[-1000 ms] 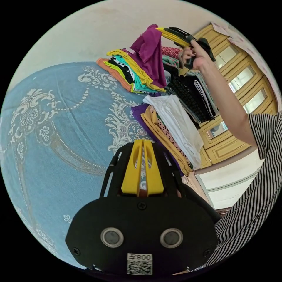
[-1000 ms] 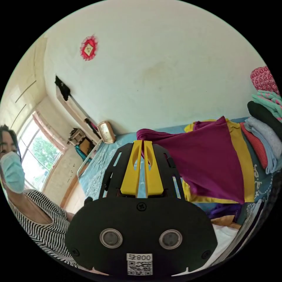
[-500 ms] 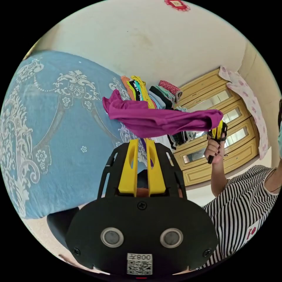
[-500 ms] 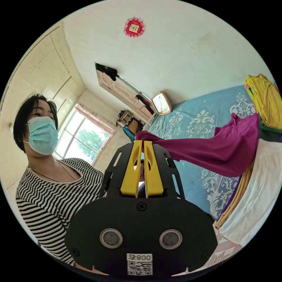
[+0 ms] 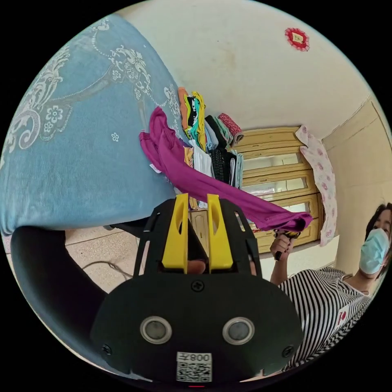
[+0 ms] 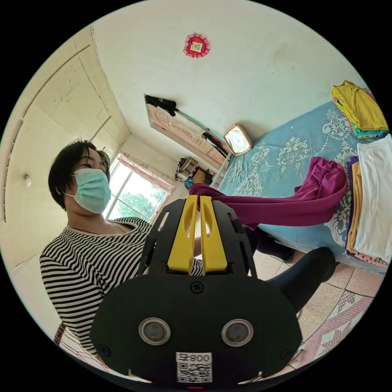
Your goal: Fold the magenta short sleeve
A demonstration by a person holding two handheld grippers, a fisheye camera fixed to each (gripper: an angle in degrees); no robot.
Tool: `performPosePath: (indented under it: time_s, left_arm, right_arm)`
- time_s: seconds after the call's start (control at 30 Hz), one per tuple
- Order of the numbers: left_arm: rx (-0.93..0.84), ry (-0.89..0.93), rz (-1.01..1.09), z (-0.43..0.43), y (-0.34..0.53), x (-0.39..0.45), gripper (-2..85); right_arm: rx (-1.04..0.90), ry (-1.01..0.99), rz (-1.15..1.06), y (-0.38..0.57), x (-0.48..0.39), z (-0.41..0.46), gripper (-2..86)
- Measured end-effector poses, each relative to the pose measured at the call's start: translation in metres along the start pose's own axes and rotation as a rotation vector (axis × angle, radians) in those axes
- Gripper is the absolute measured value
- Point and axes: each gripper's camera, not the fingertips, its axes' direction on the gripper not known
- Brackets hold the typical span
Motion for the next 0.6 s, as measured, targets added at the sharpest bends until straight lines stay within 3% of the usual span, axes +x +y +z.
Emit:
performPosePath:
  time_s: [0.2,0.3,0.6]
  left_arm:
    - [-0.062,0.11,-0.209,0.004,-0.019,-0.023,9.1]
    - [-0.007,0.209,-0.302,-0.007,-0.02,-0.025,9.1]
    - [-0.016,0.199,-0.269,-0.064,-0.028,0.035,2.6]
  right_arm:
    - [0.026,0.042,-0.015,0.041,-0.023,-0.015,0.6]
    - [0.032,0.039,-0.016,0.058,-0.03,-0.02,0.6]
    - [0.078,0.063,-0.008,0.103,-0.047,-0.041,0.6]
